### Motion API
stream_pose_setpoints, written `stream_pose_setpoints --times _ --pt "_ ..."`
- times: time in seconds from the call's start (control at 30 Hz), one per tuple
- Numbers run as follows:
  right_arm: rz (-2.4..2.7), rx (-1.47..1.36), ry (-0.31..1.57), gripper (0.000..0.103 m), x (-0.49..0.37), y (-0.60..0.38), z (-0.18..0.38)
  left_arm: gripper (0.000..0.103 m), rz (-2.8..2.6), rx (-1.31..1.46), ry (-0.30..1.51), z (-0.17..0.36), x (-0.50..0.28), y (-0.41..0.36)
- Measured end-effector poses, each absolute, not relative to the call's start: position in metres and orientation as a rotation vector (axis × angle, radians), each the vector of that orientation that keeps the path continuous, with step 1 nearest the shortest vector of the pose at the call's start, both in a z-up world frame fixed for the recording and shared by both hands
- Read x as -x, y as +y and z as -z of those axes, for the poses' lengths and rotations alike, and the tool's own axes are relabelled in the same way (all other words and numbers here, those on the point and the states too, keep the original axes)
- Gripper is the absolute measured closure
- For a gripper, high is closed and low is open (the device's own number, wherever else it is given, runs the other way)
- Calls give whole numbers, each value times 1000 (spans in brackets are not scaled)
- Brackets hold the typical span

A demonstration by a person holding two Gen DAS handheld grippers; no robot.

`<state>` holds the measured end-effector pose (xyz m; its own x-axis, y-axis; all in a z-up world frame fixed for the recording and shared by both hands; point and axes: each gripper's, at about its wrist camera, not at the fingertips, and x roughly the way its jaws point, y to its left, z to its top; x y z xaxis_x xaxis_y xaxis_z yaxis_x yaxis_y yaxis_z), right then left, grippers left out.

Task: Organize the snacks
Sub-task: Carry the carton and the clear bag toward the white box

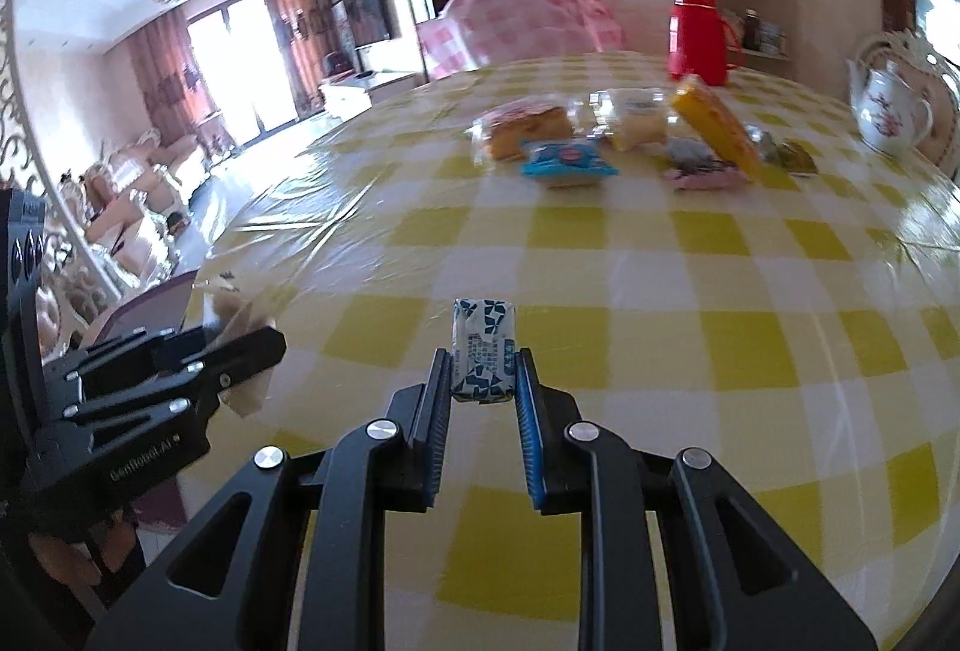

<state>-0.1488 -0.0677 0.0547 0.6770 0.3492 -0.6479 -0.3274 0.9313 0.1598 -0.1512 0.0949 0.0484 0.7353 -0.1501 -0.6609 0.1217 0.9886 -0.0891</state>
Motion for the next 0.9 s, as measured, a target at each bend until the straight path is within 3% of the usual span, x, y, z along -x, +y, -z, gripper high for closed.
stream_pose_setpoints --times 0.37,0.9 --pt "-502 69 762 81 167 -1 -52 69 43 62 704 -65 181 165" --pt "-776 287 683 81 215 139 -90 69 -267 36 668 -88 211 286"
